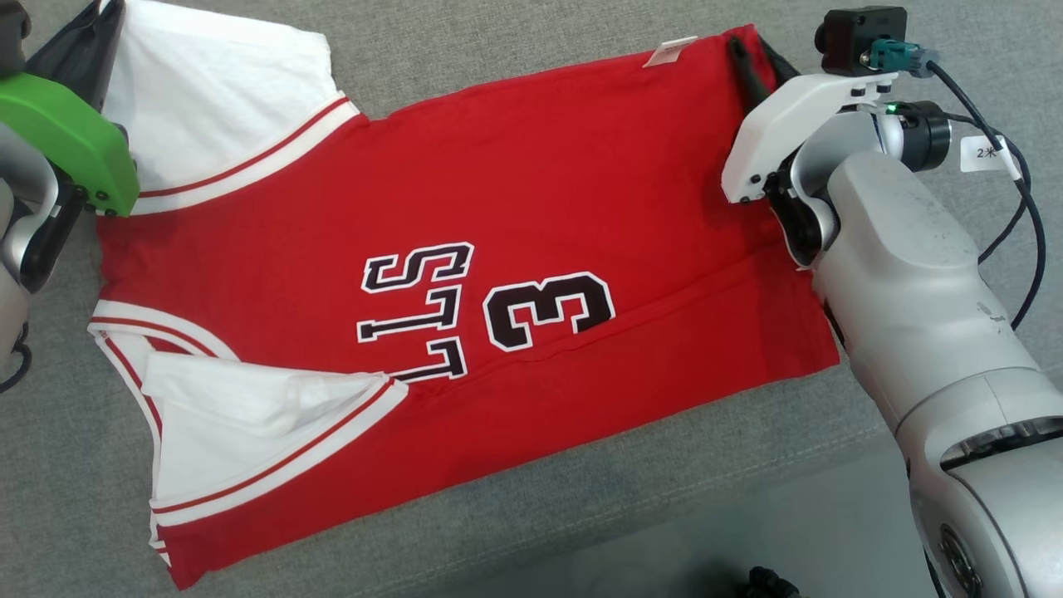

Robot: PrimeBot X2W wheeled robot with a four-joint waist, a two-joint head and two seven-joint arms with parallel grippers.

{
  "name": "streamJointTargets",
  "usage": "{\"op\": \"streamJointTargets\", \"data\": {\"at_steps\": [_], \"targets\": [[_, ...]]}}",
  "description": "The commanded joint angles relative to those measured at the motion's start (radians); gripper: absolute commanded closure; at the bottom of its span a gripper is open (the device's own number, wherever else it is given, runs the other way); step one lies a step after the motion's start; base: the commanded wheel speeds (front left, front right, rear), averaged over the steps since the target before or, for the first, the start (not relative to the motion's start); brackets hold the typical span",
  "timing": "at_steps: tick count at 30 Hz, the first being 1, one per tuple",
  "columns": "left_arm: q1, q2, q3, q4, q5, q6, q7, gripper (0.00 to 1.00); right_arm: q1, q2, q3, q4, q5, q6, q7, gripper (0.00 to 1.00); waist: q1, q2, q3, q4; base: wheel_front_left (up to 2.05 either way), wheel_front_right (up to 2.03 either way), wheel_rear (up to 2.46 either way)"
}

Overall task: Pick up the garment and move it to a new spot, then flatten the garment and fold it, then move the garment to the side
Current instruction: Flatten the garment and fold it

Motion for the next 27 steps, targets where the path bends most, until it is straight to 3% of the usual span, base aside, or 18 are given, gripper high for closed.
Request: {"op": "streamJointTargets", "data": {"at_steps": [1, 15, 21, 27], "targets": [[-0.02, -0.005, -0.008, -0.001, -0.007, -0.002, -0.009, 1.0, -0.017, -0.002, 0.003, 0.034, -0.005, -0.001, -0.007, 1.0, 0.0, 0.0, 0.0, 0.005, 0.0, 0.0, 0.0], [0.012, -0.007, -0.02, -0.027, -0.041, -0.002, -0.043, 1.0, -0.013, -0.012, 0.039, 0.058, 0.054, -0.001, -0.119, 1.0, 0.0, 0.0, -0.064, 0.041, 0.0, 0.0, 0.0], [0.105, 0.018, 0.095, -0.165, 0.01, -0.002, -0.042, 1.0, 0.086, -0.05, 0.102, -0.027, 0.163, -0.001, -0.124, 1.0, 0.0, 0.0, -0.114, 0.066, 0.0, 0.0, 0.0], [0.276, 0.032, 0.24, -0.328, 0.078, 0.004, -0.042, 1.0, 0.198, -0.13, 0.207, -0.154, 0.311, -0.001, -0.121, 1.0, 0.0, 0.0, -0.15, 0.082, 0.0, 0.0, 0.0]]}}
